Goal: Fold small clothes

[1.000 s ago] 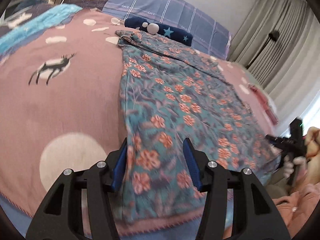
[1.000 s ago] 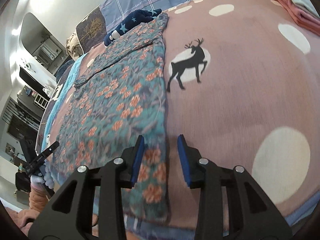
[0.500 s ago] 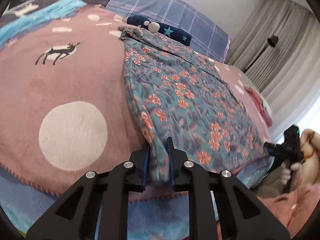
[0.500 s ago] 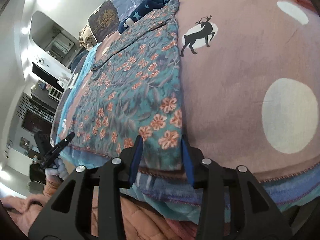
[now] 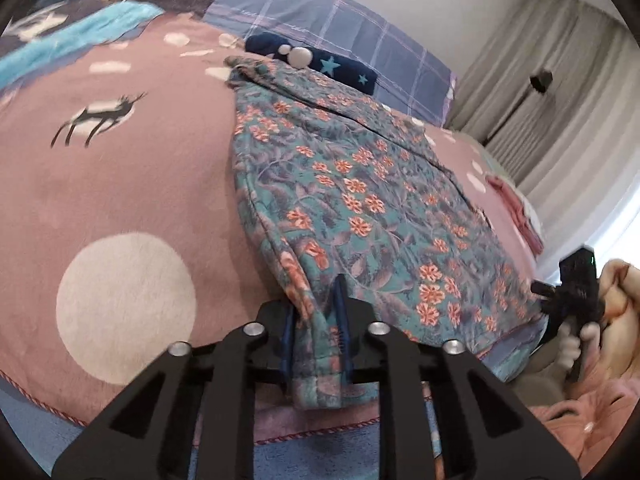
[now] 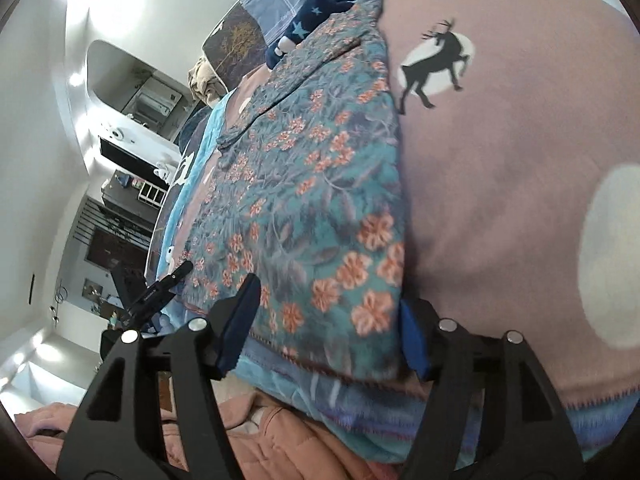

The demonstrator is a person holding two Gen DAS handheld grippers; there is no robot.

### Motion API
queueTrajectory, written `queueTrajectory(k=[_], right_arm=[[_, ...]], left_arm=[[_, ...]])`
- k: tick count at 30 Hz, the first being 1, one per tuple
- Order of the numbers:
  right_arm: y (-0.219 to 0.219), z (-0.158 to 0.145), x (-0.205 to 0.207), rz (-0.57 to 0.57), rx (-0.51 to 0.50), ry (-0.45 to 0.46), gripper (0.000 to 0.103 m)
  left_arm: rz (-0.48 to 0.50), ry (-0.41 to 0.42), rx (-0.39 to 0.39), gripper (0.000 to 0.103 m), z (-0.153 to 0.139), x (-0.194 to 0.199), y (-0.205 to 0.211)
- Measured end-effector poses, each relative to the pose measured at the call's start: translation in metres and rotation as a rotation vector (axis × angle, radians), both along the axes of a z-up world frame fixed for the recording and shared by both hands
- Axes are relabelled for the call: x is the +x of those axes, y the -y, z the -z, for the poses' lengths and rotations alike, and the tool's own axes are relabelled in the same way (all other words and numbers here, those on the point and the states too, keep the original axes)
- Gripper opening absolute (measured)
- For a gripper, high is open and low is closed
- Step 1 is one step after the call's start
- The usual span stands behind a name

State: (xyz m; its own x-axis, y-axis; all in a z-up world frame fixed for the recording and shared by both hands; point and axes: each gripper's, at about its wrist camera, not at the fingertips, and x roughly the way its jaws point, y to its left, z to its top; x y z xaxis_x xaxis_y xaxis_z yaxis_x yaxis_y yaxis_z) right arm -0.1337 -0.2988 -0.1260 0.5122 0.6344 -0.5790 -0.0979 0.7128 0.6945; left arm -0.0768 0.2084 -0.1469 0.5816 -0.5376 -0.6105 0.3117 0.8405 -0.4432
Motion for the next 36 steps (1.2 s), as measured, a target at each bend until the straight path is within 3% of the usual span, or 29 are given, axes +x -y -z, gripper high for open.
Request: queueTrajectory(k=[1, 2, 4, 10, 17, 20, 22, 27, 36], right_arm=[[-0.001, 0.001, 0.002, 0.0, 0.011, -0.009, 0.017], [-0.003, 0.003, 0.005, 0.01, 0.03, -0.022, 0.004], [-0.001, -0.004, 0.003, 0.027, 0.062, 0.008, 0.003], [0.035, -0.075, -0.019, 0.097, 0.188, 0.262, 0.003], [0.06, -0.117, -0.068, 0.153, 0.212, 0.374, 0.003], [0.059, -0.136, -0.103, 0.186, 0.089, 0.419, 0.003], [0.052, -0.135, -0.104, 0.214, 0.003, 0.404, 0.003], [0.045, -0.107, -0.061, 0.272, -0.046, 0.326, 0.003], [0.029, -0.118, -0.021, 0.315, -0.215, 0.409, 0.003]], left_arm=[[0.001, 0.003, -0.018, 0.006, -0.003, 0.0, 0.0], [-0.004, 0.011, -0.044, 0.006, -0.007, -0.002, -0.002], [-0.026, 0.059, -0.073, 0.005, -0.022, -0.007, -0.007], [-0.028, 0.28, -0.128, 0.005, -0.093, -0.035, -0.015], [-0.003, 0.375, -0.211, 0.005, -0.131, -0.087, -0.014], [0.002, 0.391, -0.188, 0.005, -0.135, -0.107, -0.01], [-0.005, 0.382, -0.161, 0.005, -0.13, -0.104, -0.003], [-0.058, 0.323, -0.126, 0.005, -0.119, -0.074, 0.008], [-0.107, 0.334, -0.072, 0.005, -0.128, -0.038, 0.022]])
